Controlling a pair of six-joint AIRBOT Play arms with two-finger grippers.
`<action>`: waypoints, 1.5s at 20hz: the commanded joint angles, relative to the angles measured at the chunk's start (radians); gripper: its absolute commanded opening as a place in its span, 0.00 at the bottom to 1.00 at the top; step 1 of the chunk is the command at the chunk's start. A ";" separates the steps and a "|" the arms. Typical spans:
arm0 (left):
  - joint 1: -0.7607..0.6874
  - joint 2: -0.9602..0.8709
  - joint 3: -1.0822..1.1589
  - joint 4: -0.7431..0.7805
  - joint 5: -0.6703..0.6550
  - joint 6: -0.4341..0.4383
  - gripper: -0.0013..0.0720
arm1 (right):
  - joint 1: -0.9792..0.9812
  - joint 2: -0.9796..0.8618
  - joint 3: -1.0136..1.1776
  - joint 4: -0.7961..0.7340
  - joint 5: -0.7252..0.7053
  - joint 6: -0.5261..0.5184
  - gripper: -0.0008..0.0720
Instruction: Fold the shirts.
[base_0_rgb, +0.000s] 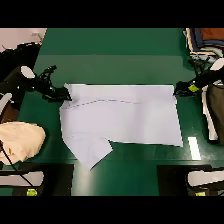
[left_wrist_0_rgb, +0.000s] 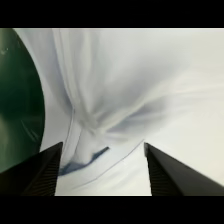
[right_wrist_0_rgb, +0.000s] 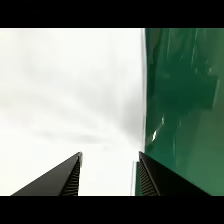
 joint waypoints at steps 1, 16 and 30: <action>0.001 0.086 -0.038 0.050 -0.075 -0.030 0.84 | -0.002 0.063 -0.035 0.002 0.053 0.012 0.59; -0.070 0.634 -0.780 -0.079 -0.057 -0.169 0.84 | -0.003 0.480 -0.274 0.003 -0.014 0.012 0.58; -0.070 0.634 -0.769 -0.301 -0.004 -0.044 0.05 | -0.191 0.498 -0.328 0.096 0.169 0.011 0.58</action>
